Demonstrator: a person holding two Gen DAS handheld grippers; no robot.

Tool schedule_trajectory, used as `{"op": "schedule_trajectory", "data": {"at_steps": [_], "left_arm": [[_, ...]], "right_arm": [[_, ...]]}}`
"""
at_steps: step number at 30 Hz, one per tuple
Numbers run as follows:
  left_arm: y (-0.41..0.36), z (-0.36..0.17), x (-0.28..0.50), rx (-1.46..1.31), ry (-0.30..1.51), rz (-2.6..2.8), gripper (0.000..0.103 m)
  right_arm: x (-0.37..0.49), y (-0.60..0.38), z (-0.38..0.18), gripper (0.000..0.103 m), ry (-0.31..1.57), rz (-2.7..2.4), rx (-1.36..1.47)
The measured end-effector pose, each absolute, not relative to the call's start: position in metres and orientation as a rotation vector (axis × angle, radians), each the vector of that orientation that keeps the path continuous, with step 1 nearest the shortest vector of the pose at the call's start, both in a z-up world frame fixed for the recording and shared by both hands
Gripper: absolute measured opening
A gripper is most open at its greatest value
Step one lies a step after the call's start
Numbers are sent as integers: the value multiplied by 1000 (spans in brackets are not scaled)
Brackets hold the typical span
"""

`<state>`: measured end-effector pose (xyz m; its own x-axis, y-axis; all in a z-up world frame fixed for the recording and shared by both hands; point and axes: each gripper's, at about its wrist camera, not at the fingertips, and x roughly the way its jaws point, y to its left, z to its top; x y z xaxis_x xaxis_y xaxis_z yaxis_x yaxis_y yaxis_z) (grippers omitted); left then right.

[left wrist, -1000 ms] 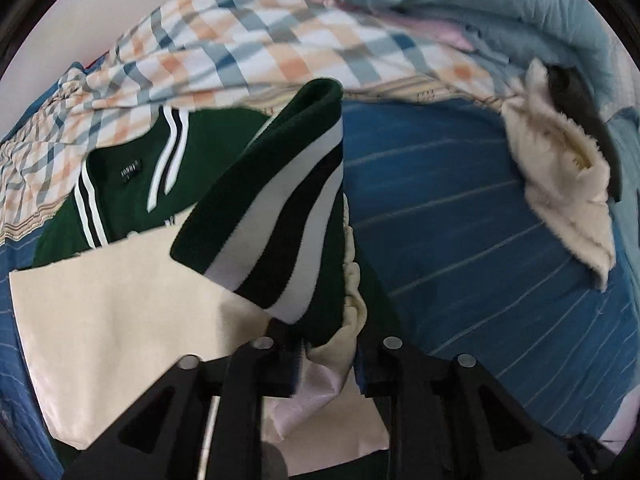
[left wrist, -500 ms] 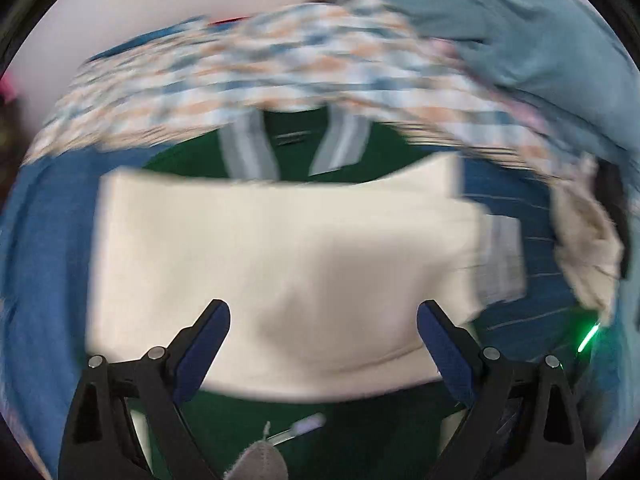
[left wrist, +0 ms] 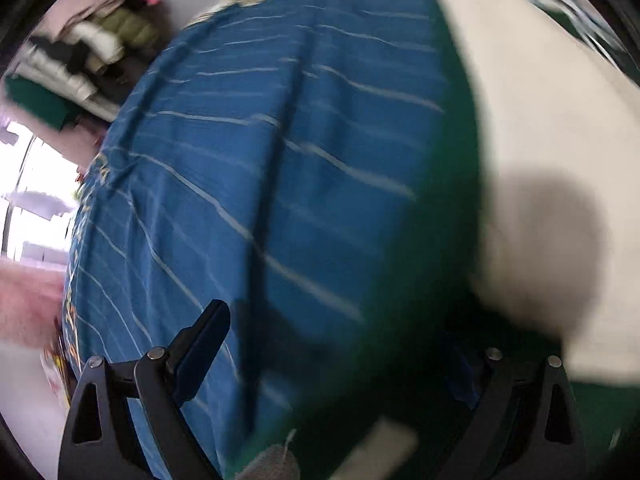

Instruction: Fold large clothes

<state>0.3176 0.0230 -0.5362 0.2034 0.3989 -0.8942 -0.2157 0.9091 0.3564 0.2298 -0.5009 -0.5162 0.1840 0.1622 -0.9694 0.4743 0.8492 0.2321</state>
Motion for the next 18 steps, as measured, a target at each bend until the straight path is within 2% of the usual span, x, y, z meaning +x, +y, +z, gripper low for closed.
{"op": "schedule_trajectory", "data": {"at_steps": [1,4,7,9,13,18], "left_arm": [[29,-538,325,141,1302,441,102],[36,-544,333,103,1320,422,103],[42,-541,329,93,1311,386,103],[47,-537,327,62,1327,381,103],[53,-513,317,48,1336,386,103],[32,-472,287,72,1277,333,103]], "right_arm": [[234,-501,-515,58,1376,-269,494],[235,-520,-523,58,1374,-395,492],[223,-544,-537,58,1361,-447,694],[224,-543,-532,59,1390,-454,709],[214,-543,-502,61,1448,-530,735],[211,-527,-453,61,1259,-368,918]]}}
